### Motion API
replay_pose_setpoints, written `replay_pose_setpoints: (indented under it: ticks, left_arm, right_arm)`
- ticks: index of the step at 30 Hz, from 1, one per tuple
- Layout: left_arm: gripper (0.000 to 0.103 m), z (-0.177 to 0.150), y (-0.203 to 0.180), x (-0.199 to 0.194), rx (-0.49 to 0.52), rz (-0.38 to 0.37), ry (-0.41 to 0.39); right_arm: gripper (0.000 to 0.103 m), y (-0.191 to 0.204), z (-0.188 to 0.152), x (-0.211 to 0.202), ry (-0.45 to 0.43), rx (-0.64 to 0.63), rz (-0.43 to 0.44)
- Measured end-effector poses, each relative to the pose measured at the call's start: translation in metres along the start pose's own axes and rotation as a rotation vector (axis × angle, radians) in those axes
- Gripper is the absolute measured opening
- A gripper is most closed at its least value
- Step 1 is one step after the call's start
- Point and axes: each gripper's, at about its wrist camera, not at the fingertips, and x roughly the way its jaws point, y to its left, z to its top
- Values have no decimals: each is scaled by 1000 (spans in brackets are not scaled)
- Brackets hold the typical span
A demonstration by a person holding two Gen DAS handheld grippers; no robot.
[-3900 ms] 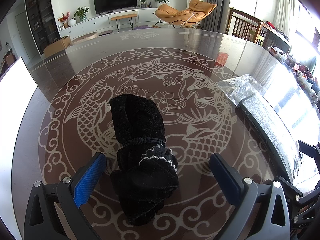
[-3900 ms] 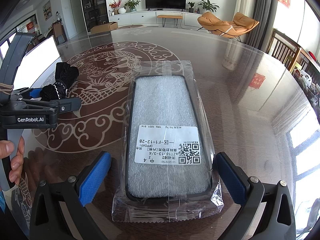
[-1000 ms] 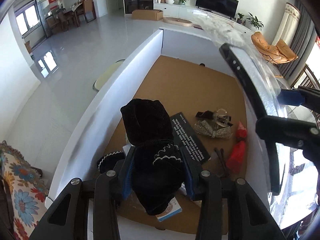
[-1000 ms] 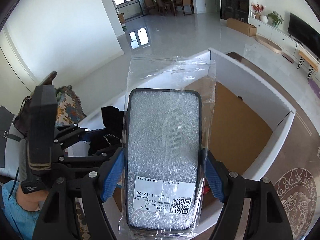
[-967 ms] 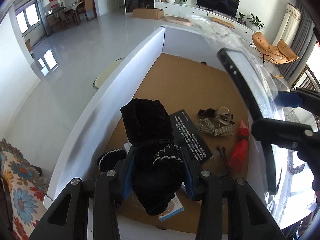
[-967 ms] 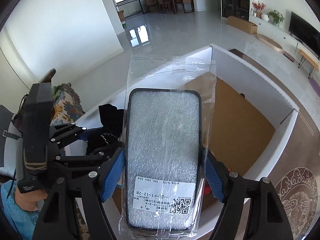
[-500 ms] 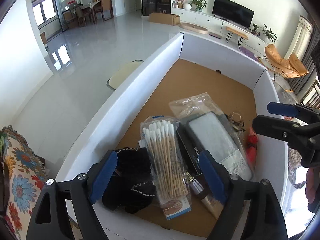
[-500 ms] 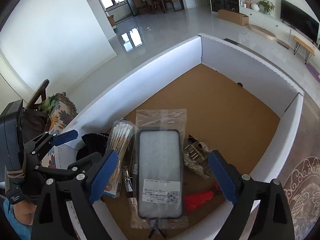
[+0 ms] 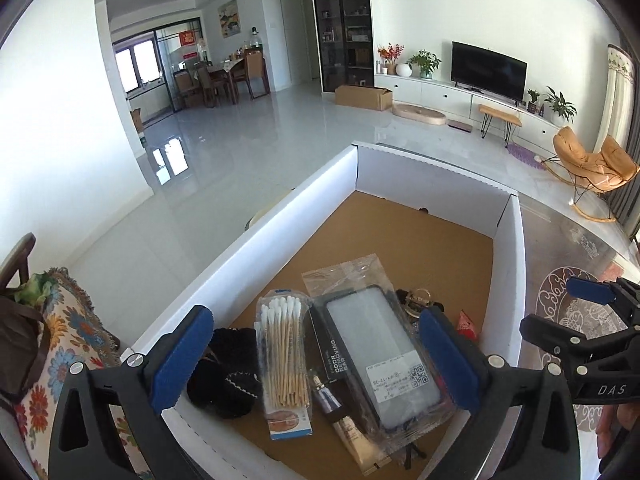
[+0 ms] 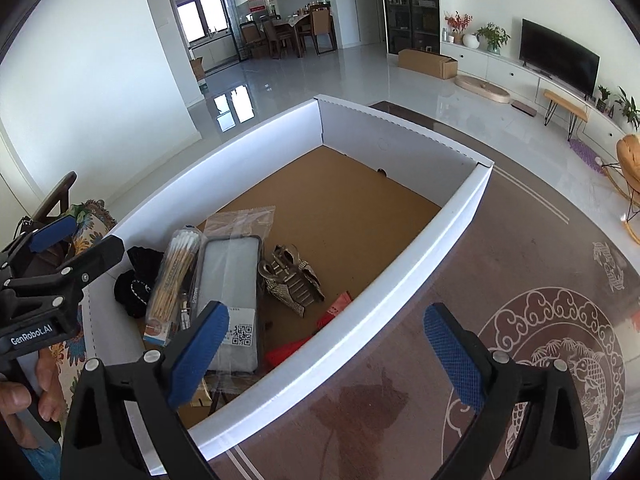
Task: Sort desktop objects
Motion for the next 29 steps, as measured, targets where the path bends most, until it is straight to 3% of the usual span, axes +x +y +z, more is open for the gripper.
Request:
replay_pose_setpoints:
  ticks: [2,8,16,24,29]
  left_arm:
    - [103,-3,-3,-2,-4,-6,8]
    - [103,-12,-14,-4,18,78,2]
    - [103,-16,-12,-10,-11,78,-13]
    - [103,-20,-7,-2,-42,44,12]
    - [103,-24,2,-14,-104,56,-58]
  right_arm:
    - [99,0,-4,0,0,-7,-4]
    - [99,11,-7,2,8,-44,-11]
    - [99,27,-9,7,23,-137,-48]
    - [99,24,-11,14,30,-125,-44]
    - [99,24,-10,15,27,-120,-42]
